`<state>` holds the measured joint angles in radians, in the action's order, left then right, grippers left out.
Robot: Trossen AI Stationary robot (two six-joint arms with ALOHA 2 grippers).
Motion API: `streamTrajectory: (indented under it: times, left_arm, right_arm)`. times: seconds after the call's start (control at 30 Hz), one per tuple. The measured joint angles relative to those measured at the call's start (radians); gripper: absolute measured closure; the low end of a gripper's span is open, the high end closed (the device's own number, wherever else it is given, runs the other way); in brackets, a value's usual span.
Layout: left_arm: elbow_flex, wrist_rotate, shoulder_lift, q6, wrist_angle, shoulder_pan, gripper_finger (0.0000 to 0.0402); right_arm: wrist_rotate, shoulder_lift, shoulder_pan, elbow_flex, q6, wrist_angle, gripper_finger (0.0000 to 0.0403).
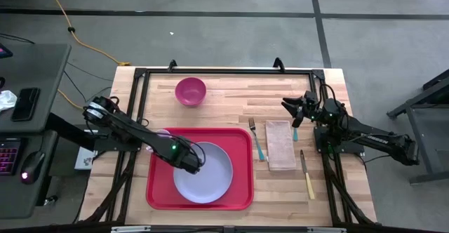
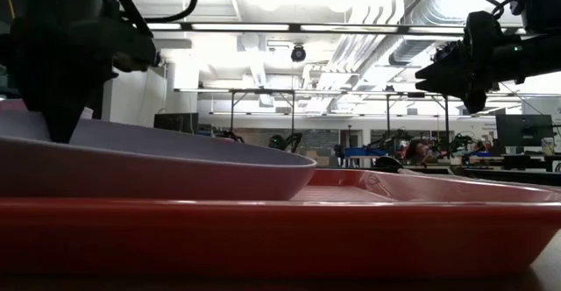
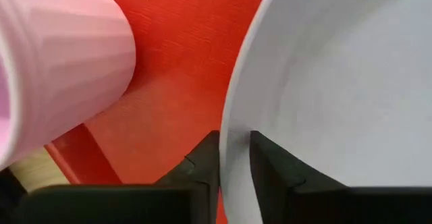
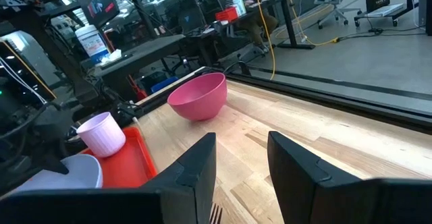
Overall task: Set up tray
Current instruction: Put the white plate to the bottom of the purple mug on the red tray, then put the pink bowl on the white plate on the red tray
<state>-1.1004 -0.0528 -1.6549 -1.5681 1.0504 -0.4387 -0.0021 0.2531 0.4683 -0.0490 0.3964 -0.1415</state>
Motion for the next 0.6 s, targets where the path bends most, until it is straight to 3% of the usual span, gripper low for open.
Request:
streamTrajectory:
  times: [0.27, 0.6]
  left_arm:
    - [0.0, 0.002, -0.002, 0.004, -0.002, 0.0, 0.0255]
    - [-0.001, 0.02, -0.002, 0.0, -0.01, 0.0, 0.025]
  right_arm:
    - [0.001, 0.0, 0.0, 0.0, 0.0, -0.003, 0.0291]
    - [0.004, 0.0, 0.0, 0.0, 0.007, -0.003, 0.0291]
